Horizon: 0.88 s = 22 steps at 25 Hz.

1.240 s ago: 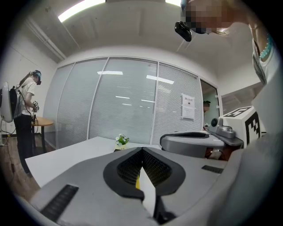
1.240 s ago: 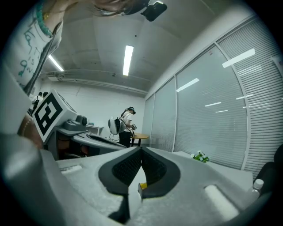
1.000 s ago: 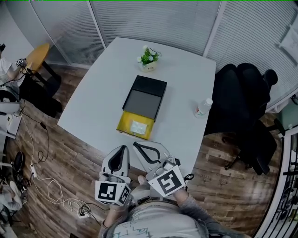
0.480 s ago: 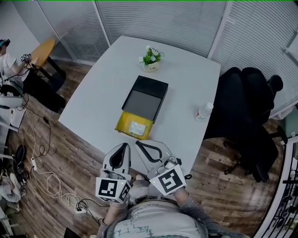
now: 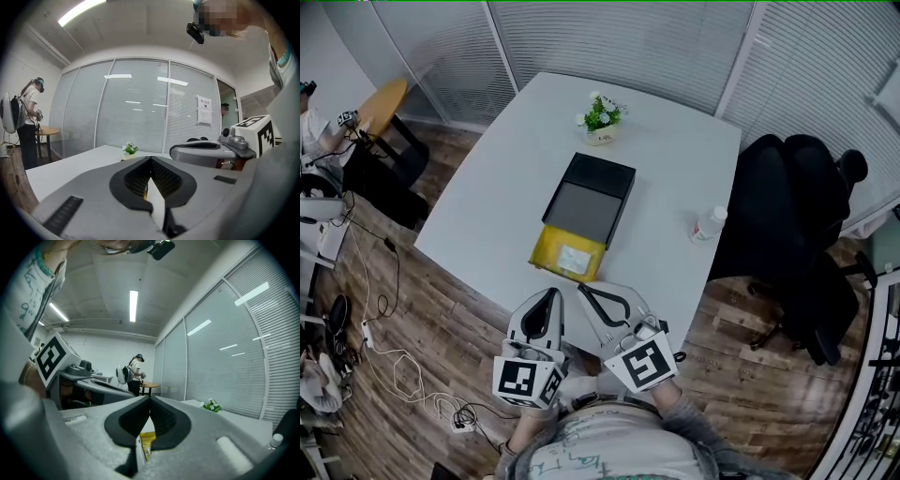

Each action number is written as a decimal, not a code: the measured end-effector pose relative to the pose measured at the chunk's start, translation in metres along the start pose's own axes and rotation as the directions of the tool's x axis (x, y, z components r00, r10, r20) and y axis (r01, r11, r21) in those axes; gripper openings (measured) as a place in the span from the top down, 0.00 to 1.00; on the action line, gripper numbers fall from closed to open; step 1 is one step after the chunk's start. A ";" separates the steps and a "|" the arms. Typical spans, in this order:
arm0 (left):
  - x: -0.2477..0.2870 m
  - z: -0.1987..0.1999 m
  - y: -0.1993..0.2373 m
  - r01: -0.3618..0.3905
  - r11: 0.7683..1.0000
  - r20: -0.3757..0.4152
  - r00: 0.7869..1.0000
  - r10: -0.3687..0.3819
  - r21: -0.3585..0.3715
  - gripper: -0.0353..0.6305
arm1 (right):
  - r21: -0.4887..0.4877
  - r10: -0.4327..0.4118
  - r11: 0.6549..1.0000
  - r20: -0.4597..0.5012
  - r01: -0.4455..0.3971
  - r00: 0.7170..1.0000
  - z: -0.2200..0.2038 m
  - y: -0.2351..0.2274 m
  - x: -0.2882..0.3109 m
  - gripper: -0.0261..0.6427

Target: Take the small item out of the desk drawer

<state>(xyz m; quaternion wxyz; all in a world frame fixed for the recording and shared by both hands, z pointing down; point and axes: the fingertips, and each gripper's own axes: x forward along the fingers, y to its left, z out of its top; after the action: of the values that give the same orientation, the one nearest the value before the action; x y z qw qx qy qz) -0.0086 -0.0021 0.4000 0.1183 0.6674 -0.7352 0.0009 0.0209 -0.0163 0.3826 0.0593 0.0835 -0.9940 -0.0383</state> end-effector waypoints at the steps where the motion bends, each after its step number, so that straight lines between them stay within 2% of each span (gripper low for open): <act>1: 0.001 0.000 0.002 0.007 1.000 -0.003 1.000 -0.007 -0.002 0.95 | 0.002 -0.011 1.000 -0.004 0.011 1.000 -0.001 -0.001 0.001 0.96; 6: 0.015 -0.001 0.018 0.086 0.996 -0.019 0.996 -0.086 0.004 0.95 | 0.001 -0.078 0.997 -0.032 0.078 0.996 -0.004 -0.006 0.017 0.96; 10: 0.034 0.007 0.028 0.174 0.985 -0.023 0.984 -0.174 -0.002 0.95 | -0.014 -0.143 0.990 -0.058 0.142 0.988 -0.003 -0.015 0.036 0.96; 16: 0.064 0.021 0.054 0.333 0.942 -0.031 0.943 -0.332 0.035 0.95 | -0.018 -0.293 0.956 -0.076 0.293 0.953 0.007 -0.036 0.070 0.96; 22: 0.085 0.034 0.077 0.435 0.899 -0.058 0.900 -0.433 0.051 0.95 | -0.028 -0.415 0.910 -0.083 0.414 0.906 0.012 -0.049 0.089 0.96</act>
<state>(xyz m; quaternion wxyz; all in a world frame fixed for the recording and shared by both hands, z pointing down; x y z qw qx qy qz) -0.0967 -0.0823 0.3940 0.1110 0.8176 -0.5648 0.0130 -0.0602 -0.0788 0.3761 0.0935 0.2938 -0.9499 -0.0511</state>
